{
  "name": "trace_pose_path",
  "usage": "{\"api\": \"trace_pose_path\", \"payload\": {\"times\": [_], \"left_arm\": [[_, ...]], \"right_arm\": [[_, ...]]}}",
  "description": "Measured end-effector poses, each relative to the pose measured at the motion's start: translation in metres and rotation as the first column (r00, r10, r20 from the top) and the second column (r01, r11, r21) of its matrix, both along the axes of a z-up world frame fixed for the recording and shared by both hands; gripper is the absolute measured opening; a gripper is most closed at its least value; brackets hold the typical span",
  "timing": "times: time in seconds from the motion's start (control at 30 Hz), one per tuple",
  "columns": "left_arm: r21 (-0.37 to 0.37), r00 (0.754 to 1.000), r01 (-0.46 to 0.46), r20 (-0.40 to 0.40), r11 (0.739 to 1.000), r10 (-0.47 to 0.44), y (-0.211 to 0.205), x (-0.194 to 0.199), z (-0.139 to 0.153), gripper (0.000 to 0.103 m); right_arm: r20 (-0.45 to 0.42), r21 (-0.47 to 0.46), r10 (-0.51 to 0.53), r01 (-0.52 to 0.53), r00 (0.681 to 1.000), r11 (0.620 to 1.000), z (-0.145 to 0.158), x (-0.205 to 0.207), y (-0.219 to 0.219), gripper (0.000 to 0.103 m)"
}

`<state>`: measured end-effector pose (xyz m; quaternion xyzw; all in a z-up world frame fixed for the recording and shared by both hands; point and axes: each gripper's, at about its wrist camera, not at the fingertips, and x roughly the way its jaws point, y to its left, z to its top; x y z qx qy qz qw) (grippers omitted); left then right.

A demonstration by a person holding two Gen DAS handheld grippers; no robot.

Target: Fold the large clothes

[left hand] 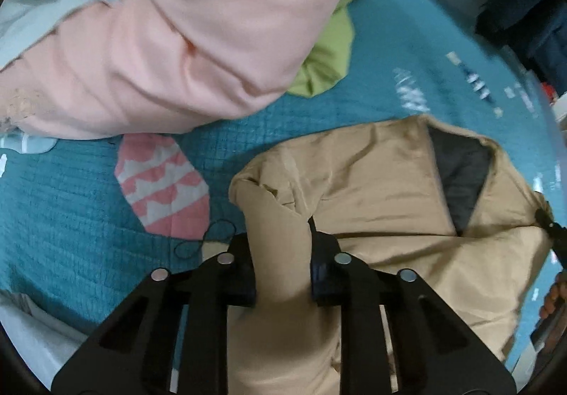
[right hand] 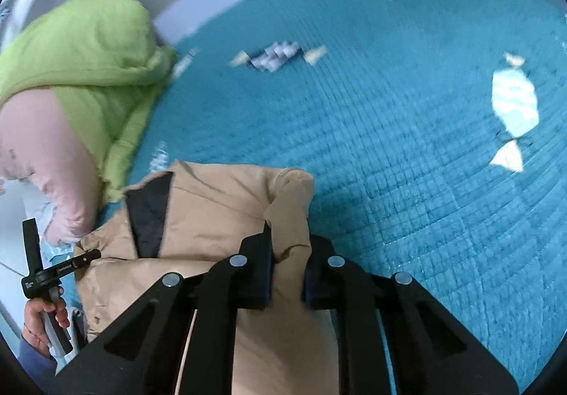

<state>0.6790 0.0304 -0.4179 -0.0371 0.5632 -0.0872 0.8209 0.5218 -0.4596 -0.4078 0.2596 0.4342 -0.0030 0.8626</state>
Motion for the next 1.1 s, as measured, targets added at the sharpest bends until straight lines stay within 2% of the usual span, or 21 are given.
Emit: {"api": "trace_pose_path", "payload": {"times": [0.17,0.27,0.37,0.53,0.6,0.7,0.8,0.9,0.97,1.03,1.07,1.1], "left_arm": [[-0.082,0.996,0.035,0.089,0.996,-0.027,0.007,-0.034,0.044,0.018],[-0.137,0.99,0.053,0.136,0.989,-0.034,0.023,-0.07,0.076,0.018],[-0.16,0.98,0.096,0.188,0.982,-0.065,0.035,-0.118,0.105,0.018],[-0.217,0.973,0.126,0.215,0.968,-0.079,0.056,-0.205,0.125,0.018],[-0.229,0.976,0.121,0.207,0.966,-0.073,0.071,-0.242,0.125,0.018],[-0.255,0.983,0.087,0.18,0.963,-0.041,0.082,-0.287,0.109,0.018],[-0.245,0.99,0.083,0.13,0.966,-0.052,0.09,-0.325,0.088,0.018],[-0.222,0.995,0.076,0.081,0.972,-0.059,0.093,-0.357,0.062,0.018],[-0.212,0.997,0.059,0.065,0.976,-0.046,0.096,-0.372,0.046,0.018],[-0.198,0.997,0.047,0.072,0.979,-0.033,0.1,-0.386,0.04,0.026],[-0.179,0.997,0.038,0.072,0.983,-0.025,0.103,-0.393,0.036,0.039],[-0.166,0.997,0.03,0.072,0.986,-0.019,0.105,-0.396,0.036,0.046]], "right_arm": [[0.103,0.002,0.041,-0.042,0.994,0.999,0.041,-0.033,0.012,0.011],[0.151,0.011,0.055,-0.058,0.987,0.998,0.067,-0.062,0.018,0.011],[0.183,0.016,0.077,-0.081,0.98,0.997,0.091,-0.096,0.025,0.011],[0.184,0.011,0.133,-0.137,0.974,0.99,0.111,-0.162,0.038,0.011],[0.17,0.02,0.136,-0.141,0.976,0.99,0.111,-0.19,0.041,0.011],[0.111,0.008,0.157,-0.159,0.981,0.987,0.104,-0.235,0.049,0.011],[0.027,0.011,0.166,-0.166,0.986,0.986,0.084,-0.272,0.055,0.011],[-0.093,0.017,0.157,-0.156,0.983,0.988,0.053,-0.301,0.062,0.012],[-0.132,0.002,0.143,-0.144,0.981,0.99,0.04,-0.316,0.065,0.013],[-0.173,0.017,0.124,-0.123,0.977,0.992,0.029,-0.327,0.067,0.017],[-0.193,0.028,0.114,-0.111,0.974,0.993,0.025,-0.333,0.067,0.02],[-0.209,0.032,0.107,-0.103,0.972,0.994,0.023,-0.338,0.068,0.024]]}}
